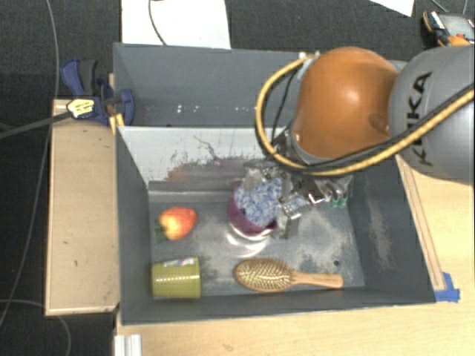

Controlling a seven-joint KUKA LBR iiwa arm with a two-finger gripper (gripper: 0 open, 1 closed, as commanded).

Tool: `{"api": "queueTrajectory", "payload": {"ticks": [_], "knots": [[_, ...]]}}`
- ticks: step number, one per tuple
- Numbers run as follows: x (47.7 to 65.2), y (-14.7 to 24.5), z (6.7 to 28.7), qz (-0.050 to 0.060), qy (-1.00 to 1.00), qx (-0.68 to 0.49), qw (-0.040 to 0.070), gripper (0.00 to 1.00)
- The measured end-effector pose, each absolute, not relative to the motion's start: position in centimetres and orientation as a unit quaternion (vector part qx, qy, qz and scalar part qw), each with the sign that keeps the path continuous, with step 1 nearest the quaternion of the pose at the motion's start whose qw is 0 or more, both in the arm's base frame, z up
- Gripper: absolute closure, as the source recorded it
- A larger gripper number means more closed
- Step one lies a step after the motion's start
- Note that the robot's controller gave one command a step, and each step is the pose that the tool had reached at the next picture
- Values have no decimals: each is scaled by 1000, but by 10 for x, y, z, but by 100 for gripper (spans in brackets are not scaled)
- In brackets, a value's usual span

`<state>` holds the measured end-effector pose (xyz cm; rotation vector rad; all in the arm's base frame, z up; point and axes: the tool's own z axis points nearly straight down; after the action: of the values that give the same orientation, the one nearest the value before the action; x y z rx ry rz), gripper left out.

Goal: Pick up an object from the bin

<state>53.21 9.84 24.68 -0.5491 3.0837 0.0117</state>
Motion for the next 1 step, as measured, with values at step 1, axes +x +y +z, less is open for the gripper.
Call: {"api": "queueTrajectory", "payload": {"ticks": [1], "knots": [[515,94,249,4,999,-37,8,100]]}}
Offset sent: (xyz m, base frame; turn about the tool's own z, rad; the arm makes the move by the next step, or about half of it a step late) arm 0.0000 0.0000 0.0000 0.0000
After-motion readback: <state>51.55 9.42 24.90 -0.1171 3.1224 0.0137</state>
